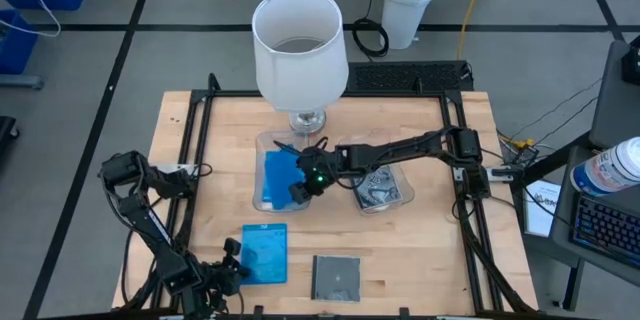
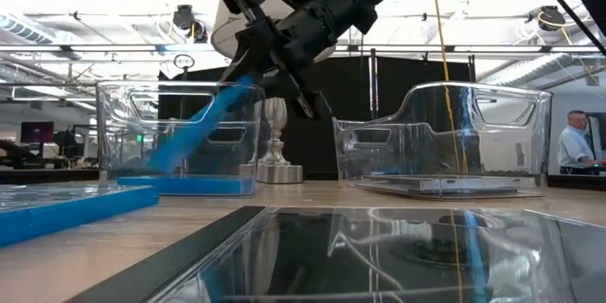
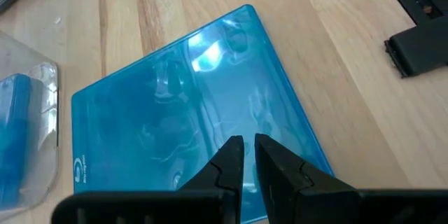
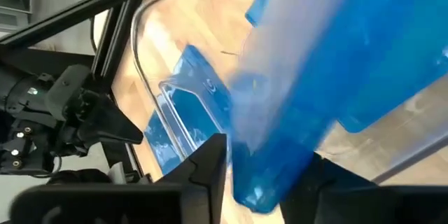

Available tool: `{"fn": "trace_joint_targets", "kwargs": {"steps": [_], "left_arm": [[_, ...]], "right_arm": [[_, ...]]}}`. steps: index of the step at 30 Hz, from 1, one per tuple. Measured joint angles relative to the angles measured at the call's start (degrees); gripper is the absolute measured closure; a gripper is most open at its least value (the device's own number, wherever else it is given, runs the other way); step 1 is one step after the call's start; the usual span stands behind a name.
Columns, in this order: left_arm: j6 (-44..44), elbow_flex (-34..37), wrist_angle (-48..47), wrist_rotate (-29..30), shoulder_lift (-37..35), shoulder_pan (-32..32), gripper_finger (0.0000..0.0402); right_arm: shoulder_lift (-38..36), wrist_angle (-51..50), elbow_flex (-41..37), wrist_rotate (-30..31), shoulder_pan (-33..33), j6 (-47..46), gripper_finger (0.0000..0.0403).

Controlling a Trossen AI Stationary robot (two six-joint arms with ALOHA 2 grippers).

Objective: Pick & place jewel cases by type
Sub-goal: Put the blue CD case into the left transparent bin

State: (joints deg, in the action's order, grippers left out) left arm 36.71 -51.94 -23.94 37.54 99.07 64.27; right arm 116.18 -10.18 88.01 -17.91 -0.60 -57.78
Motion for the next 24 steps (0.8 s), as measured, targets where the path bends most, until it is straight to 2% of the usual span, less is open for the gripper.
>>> {"fn": "trace_joint_targets", "kwargs": {"steps": [6,13,24], "left_arm": [[-0.4,0.0,0.0,0.0,0.0,0.0,0.0355],[-0.3,0.0,0.0,0.0,0.0,0.0,0.0355],[0.0,0.0,0.1,0.0,0.0,0.0,0.0355]], "right_arm": [[0.0,0.0,0.0,-0.1,0.0,0.3,0.0288],[0.0,-0.2,0.0,-0.2,0.6,0.4,0.0287],[-0.1,-6.4,0.0,-0.9,0.8,0.7,0.0287]]}}
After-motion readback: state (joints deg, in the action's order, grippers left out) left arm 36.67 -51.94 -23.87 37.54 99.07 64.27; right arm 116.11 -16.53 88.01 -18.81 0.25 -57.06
